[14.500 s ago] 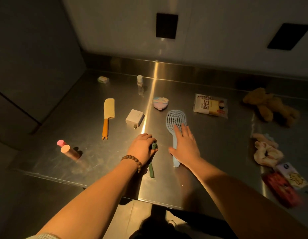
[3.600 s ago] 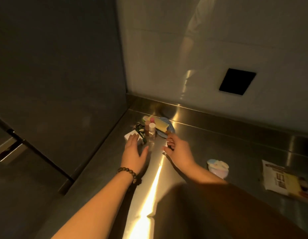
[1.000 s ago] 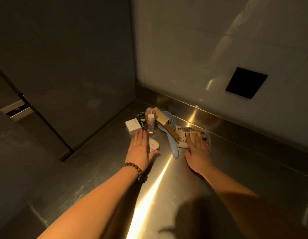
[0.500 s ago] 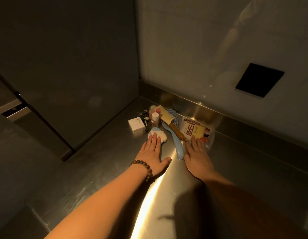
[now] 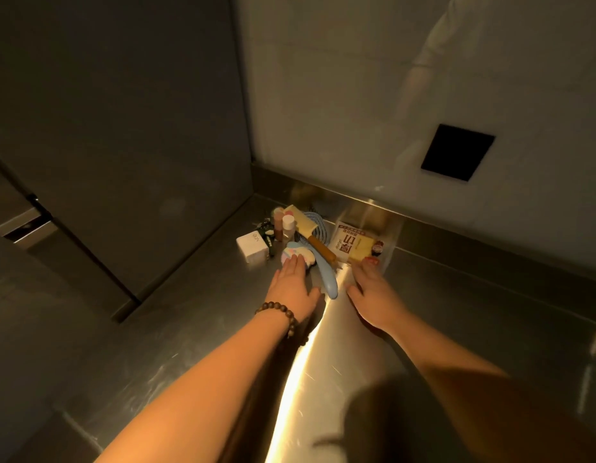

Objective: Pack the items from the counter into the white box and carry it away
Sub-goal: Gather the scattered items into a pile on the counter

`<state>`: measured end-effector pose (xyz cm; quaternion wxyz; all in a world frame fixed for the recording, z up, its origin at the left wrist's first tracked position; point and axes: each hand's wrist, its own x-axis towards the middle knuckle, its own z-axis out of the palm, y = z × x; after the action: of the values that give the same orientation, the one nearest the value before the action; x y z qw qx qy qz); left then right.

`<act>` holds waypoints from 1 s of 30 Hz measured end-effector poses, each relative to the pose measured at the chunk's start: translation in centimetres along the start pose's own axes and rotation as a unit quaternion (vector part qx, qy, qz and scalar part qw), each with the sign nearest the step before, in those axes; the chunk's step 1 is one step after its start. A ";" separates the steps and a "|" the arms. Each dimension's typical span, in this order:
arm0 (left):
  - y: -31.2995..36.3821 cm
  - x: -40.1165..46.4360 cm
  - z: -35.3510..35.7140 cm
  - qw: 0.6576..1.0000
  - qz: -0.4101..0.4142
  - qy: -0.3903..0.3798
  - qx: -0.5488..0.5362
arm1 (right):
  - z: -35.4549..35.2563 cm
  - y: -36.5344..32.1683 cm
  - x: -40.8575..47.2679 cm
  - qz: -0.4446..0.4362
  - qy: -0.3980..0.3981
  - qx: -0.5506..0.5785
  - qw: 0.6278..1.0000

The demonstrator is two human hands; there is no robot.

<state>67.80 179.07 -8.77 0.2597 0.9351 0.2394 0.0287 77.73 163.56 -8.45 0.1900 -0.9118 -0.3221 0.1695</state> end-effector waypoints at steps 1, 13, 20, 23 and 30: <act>0.6 -0.8 -0.2 1.000 0.006 0.003 0.000 | -0.4 0.2 -1.3 -0.001 0.009 0.005 1.000; 11.7 -11.8 4.8 0.997 0.072 -0.004 -0.004 | -1.9 6.8 -16.0 0.072 0.113 -0.038 0.990; 17.5 -18.1 9.5 0.989 0.144 -0.033 -0.016 | -2.5 12.0 -26.1 0.185 0.185 0.008 0.965; 19.0 -20.5 10.3 0.983 0.179 -0.045 -0.014 | -2.6 13.1 -30.6 0.230 0.216 0.016 0.949; 21.2 -27.9 11.8 0.962 0.258 -0.086 -0.037 | 0.1 12.6 -40.6 0.286 0.255 0.019 0.924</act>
<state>54.44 144.71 -6.39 0.2974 0.9539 -0.0345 0.0227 54.41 128.08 -6.72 0.2265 -0.9738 0.0151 -0.0150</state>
